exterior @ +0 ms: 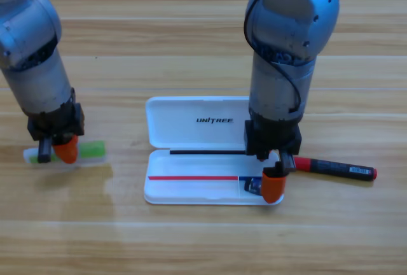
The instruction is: Clean up eraser and pencils
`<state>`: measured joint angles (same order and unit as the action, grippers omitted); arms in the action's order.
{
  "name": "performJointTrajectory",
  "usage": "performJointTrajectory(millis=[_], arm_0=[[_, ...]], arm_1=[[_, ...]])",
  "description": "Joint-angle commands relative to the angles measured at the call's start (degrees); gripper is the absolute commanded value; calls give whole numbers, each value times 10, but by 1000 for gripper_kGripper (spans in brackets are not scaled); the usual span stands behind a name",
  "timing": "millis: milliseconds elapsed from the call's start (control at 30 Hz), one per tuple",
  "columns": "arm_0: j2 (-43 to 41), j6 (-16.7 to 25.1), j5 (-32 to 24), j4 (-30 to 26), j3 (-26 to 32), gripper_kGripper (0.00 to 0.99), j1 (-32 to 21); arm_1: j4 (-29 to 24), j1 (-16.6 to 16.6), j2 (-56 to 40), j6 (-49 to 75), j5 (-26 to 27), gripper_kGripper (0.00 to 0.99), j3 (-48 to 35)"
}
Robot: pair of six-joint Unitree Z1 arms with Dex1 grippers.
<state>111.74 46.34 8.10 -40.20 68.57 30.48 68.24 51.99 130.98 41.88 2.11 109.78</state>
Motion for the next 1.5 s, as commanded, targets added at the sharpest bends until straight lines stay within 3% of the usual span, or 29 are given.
performJointTrajectory(millis=[33, 233, 567, 867, 1133, 1500], arm_0=[[-26, 5, 7, -37, 24, 0, -9], [-57, -4, 6, -121, 98, 0, -8], [-44, -48, -5, -241, 239, 0, 71], [8, -88, -9, -247, 272, 0, 146], [54, -104, -5, -246, 297, 0, 179], [92, -111, -6, -232, 303, 0, 199]], arm_1=[[1, 8, -82, -8, 8, 819, -68], [1, -15, -157, -6, -1, 819, -139], [-78, -97, -98, 34, -47, 819, -197], [-109, -125, -51, 52, -54, 818, -205], [-118, -132, -35, 56, -53, 799, -211], [-125, -132, -27, 58, -38, 316, -212]])
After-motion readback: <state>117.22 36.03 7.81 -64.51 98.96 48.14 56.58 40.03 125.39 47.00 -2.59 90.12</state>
